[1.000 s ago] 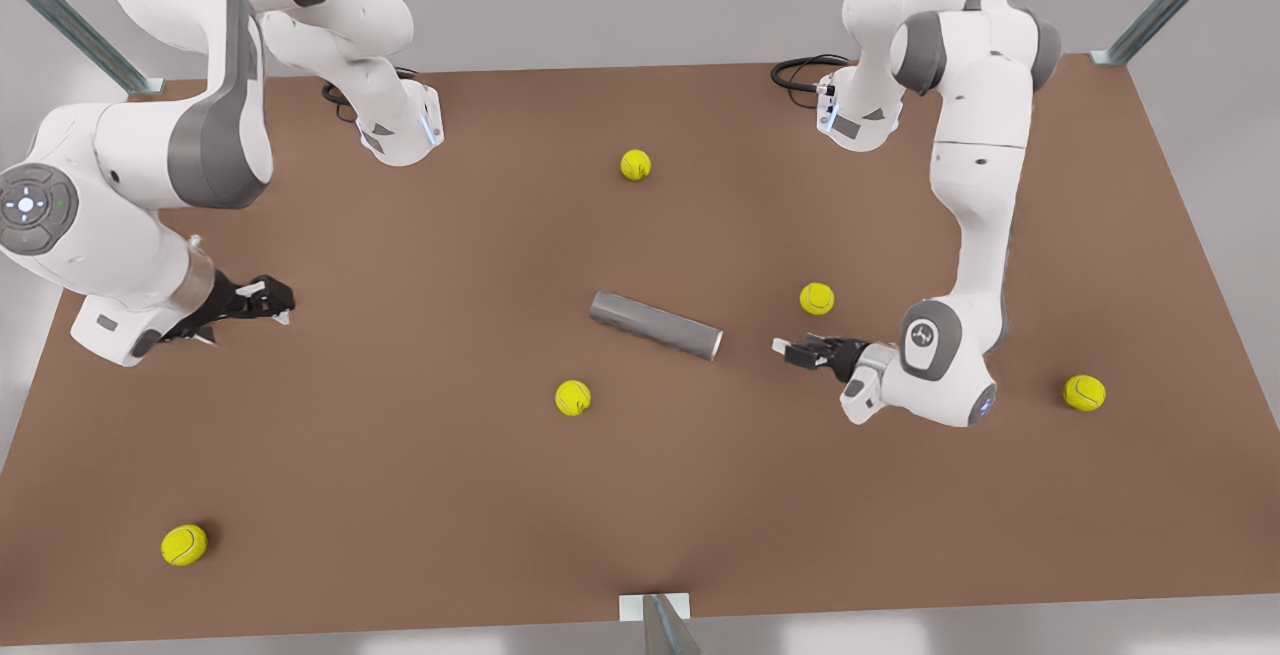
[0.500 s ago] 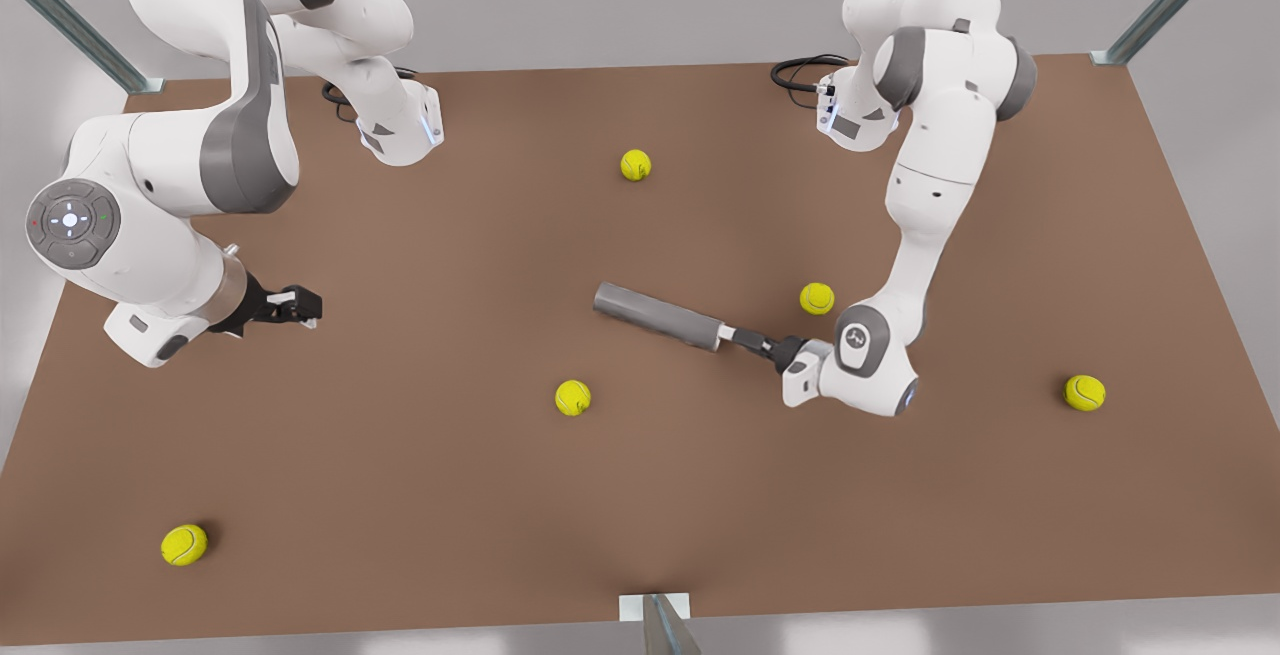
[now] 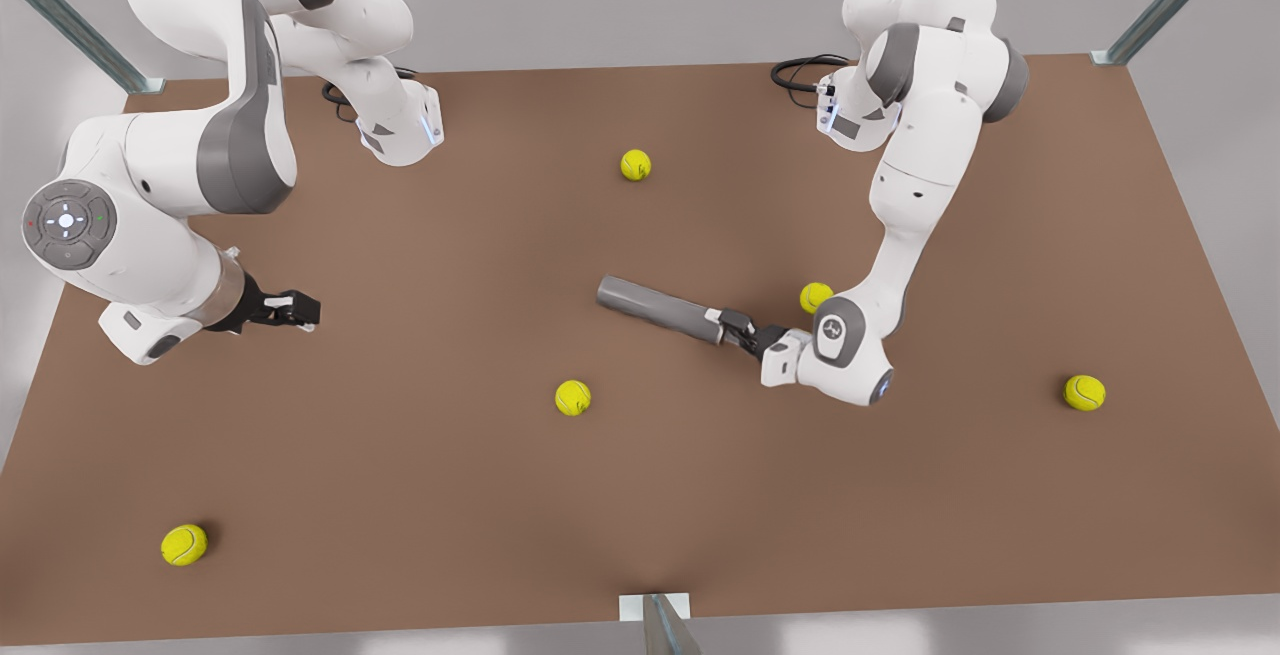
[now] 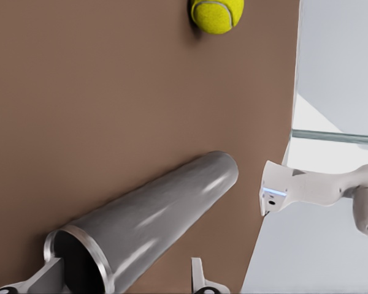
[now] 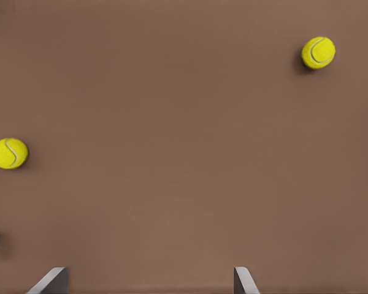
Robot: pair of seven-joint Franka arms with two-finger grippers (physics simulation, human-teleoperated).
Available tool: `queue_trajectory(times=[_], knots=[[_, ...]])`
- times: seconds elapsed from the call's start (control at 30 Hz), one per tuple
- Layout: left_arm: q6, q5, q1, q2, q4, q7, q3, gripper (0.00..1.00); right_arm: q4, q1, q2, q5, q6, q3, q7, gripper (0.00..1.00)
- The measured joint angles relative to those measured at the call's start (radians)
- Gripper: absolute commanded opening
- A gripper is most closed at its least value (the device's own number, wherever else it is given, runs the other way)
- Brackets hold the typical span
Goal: Put the tennis tube upright
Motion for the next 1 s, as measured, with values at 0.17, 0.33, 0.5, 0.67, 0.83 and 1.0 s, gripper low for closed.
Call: queue_trajectory(times=[0.17, 0.33, 0.5, 0.67, 0.83, 1.0], knots=[[-0.001, 0.000, -0.005, 0.000, -0.018, 0.039, 0.000, 1.00, 0.000, -0.001, 0.000, -0.001, 0.000, -0.001, 0.016, 1.00], [-0.002, -0.003, -0.005, 0.000, -0.019, 0.060, 0.000, 1.00, 0.000, -0.001, 0.000, -0.002, 0.000, -0.002, 0.027, 1.00], [-0.012, -0.022, -0.005, 0.000, -0.034, 0.066, 0.000, 1.00, -0.002, 0.001, 0.000, 0.000, 0.000, -0.002, 0.036, 1.00], [-0.023, -0.066, -0.008, 0.000, -0.048, 0.061, 0.000, 1.00, -0.003, -0.004, 0.001, 0.025, -0.001, -0.002, 0.043, 1.00], [-0.023, -0.096, -0.021, 0.001, -0.048, 0.052, 0.000, 1.00, -0.003, -0.045, 0.006, 0.088, -0.001, -0.002, 0.049, 1.00], [-0.013, -0.108, -0.025, 0.004, -0.052, 0.045, -0.001, 1.00, -0.001, -0.118, 0.008, 0.165, 0.000, -0.004, 0.051, 1.00]])
